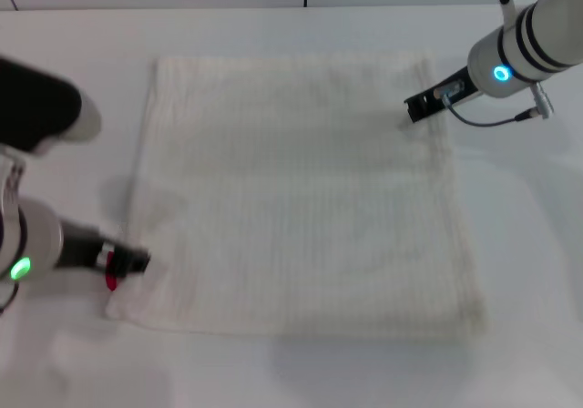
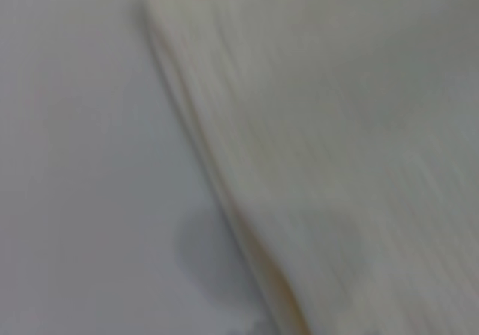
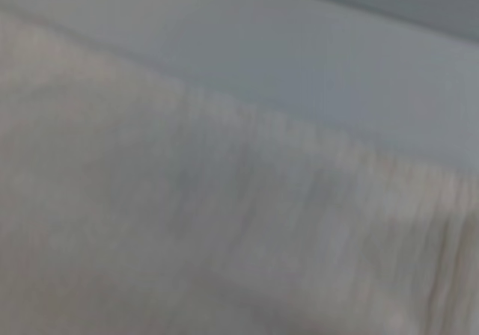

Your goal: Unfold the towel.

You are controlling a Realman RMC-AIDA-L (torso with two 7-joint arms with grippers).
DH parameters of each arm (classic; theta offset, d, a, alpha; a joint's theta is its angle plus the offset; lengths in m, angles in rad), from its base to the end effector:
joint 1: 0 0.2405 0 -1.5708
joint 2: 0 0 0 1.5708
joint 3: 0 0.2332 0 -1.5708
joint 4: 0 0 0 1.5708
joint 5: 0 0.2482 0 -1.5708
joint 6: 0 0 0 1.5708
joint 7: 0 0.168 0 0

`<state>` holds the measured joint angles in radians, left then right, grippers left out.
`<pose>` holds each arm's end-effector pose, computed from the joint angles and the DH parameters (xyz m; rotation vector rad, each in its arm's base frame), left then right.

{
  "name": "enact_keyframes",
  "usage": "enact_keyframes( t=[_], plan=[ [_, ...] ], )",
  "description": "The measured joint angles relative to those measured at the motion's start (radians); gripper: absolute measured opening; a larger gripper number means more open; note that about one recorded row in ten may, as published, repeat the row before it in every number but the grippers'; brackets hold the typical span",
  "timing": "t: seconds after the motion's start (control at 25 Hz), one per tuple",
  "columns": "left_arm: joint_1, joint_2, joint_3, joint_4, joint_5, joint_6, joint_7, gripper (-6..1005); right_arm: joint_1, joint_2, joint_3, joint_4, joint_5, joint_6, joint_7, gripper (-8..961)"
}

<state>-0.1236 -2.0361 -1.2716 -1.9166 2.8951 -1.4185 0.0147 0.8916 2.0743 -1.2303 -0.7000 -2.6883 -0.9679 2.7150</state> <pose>-0.1654 0.3090 -0.0073 -2.1704 -1.0303 0.4213 0.2042 0.4743 -0.0506 -2.2389 1.1390 -0.2686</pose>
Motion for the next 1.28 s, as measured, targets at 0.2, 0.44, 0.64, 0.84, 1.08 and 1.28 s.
enact_keyframes(
  t=[0.2, 0.44, 0.64, 0.84, 1.08, 1.28],
  plan=[
    [-0.028, -0.021, -0.151, 0.015, 0.0, 0.253, 0.172, 625, -0.099, 0.01, -0.083, -0.209, 0.015, 0.023, 0.003, 99],
    [0.061, -0.03, -0.188, 0.113, -0.003, 0.88, 0.336, 625, -0.377, 0.006, -0.3, -0.593, 0.114, 0.291, -0.003, 102],
    [0.163, -0.034, -0.149, 0.321, -0.014, 1.556, 0.35, 626, -0.689, 0.008, -0.554, -0.755, 0.122, 0.839, -0.031, 104],
    [0.181, -0.035, -0.09, 0.718, -0.072, 2.234, 0.273, 628, -0.843, 0.01, -0.783, -0.519, 0.083, 1.595, -0.01, 106],
    [0.06, -0.035, -0.062, 1.163, -0.206, 2.649, 0.177, 687, -0.806, 0.011, -0.977, 0.003, 0.345, 2.249, 0.096, 108],
    [-0.05, -0.035, -0.075, 1.46, -0.268, 2.681, 0.07, 757, -0.813, 0.012, -1.011, 0.157, 0.488, 2.327, 0.185, 110]
  ],
)
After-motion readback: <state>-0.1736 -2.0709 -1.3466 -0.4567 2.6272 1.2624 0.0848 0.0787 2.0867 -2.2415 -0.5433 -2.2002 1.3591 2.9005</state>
